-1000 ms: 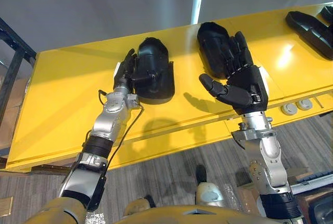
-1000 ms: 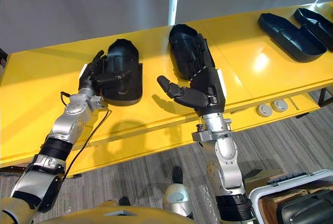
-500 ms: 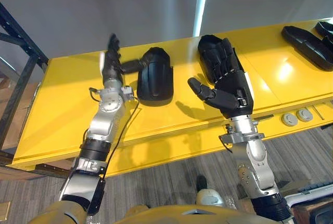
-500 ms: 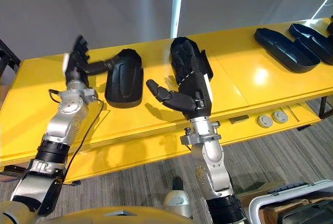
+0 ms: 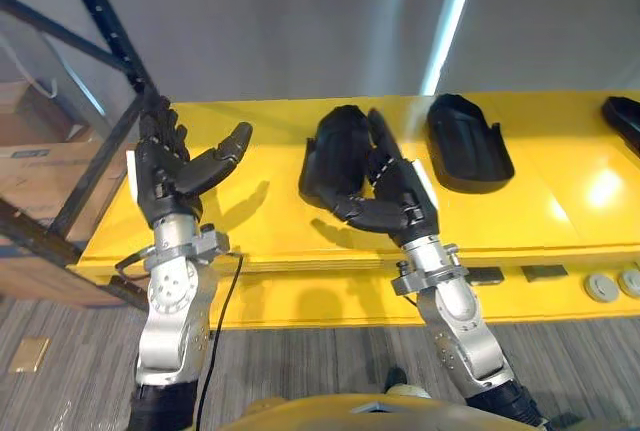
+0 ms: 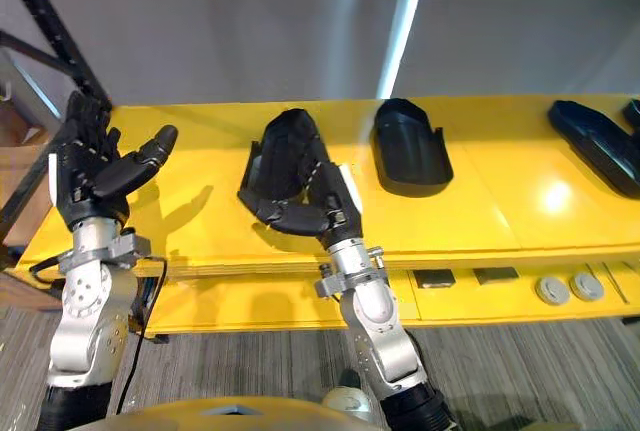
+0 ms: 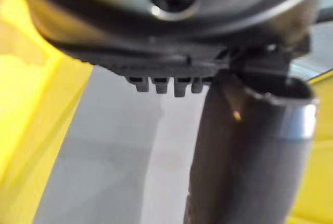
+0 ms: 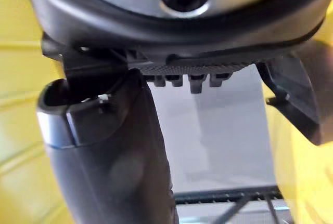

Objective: Walk over and take three plastic housings, then place them on the shelf

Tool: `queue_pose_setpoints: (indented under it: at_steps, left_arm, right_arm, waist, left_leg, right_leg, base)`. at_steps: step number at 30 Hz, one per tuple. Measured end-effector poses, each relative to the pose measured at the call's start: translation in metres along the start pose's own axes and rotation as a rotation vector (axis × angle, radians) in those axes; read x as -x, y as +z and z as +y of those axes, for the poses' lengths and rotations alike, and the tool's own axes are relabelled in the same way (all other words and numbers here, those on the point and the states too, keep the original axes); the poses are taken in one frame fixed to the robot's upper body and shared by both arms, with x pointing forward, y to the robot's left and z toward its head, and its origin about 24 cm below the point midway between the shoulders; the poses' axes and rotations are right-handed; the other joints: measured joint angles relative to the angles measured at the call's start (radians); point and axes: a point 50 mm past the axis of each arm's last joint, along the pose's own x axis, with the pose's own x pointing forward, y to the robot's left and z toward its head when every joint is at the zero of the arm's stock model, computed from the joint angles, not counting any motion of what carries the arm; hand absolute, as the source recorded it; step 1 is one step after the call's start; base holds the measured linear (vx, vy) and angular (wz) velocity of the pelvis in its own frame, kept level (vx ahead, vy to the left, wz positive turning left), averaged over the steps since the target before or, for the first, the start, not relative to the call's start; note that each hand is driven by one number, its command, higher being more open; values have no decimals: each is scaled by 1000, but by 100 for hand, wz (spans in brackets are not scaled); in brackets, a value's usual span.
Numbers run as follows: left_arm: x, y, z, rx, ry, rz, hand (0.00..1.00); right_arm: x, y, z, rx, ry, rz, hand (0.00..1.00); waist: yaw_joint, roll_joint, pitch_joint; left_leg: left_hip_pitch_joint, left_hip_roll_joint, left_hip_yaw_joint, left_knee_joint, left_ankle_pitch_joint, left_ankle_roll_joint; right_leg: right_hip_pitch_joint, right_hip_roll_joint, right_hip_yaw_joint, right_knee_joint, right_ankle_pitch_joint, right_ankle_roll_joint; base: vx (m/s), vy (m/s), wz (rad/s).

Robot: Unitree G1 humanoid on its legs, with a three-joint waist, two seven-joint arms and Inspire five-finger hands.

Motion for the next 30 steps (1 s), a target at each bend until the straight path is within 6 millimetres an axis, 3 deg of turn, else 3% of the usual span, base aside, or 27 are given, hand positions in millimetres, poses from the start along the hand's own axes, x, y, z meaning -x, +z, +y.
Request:
queue_pose_setpoints:
  at_steps: [2, 6, 12, 19, 21, 22, 30]
  left_arm:
    - [7, -1, 1, -4, -30, 7, 100]
    - [24, -13, 7, -44, -68, 87, 100]
    - [32, -9, 6, -5, -116, 5, 100]
    - [34, -3, 11, -3, -89, -54, 100]
    - [41, 0, 20, -24, -59, -53, 100]
    - [41, 14, 30, -42, 16, -121, 100]
    - [40, 13, 28, -35, 9, -122, 100]
  right_arm:
    - [0, -2, 4, 21, -8, 10, 100]
    - [0, -1, -3, 22, -117, 0, 100]
    - [9, 6, -33, 58, -307, -44, 100]
    - [27, 13, -65, 221, -502, -49, 100]
    - [40, 30, -80, 294, -565, -88, 100]
    - [61, 55, -102, 379, -628, -132, 100]
    - [59, 54, -102, 335, -611, -135, 100]
  waist:
    - [18, -5, -3]
    - [17, -14, -9]
    - [17, -15, -9]
    - [19, -15, -9]
    - [19, -12, -8]
    - [-7, 6, 41]
    - [-9, 7, 65]
  left_leg:
    - [-2, -1, -10, -15, 9, -6]
    - [-1, 0, -15, -43, 26, -8]
    - [2, 5, -15, -71, 49, -10]
    - [11, 1, -14, -82, 53, -8]
    - [11, 3, -11, -84, 53, -8]
    - [19, 10, 31, -75, 36, -11]
    - [11, 8, 19, -24, 20, -10]
  right_leg:
    - [0, 0, -10, 0, -2, -3]
    - [-4, 1, -27, 0, -6, -6]
    - [-13, 5, -31, 0, -6, -6]
    - [-9, 5, -30, 0, -6, -6]
    - [-12, 7, -19, 0, -8, -5]
    - [-30, 17, 17, 0, -9, -3]
    - [-15, 18, 20, 0, -8, -3]
  base:
    - [-32, -18, 20]
    - [-25, -15, 8]
    - [-1, -1, 1]
    - [0, 0, 0]
    - [0, 0, 0]
    - [0, 0, 0]
    - [-6, 3, 0]
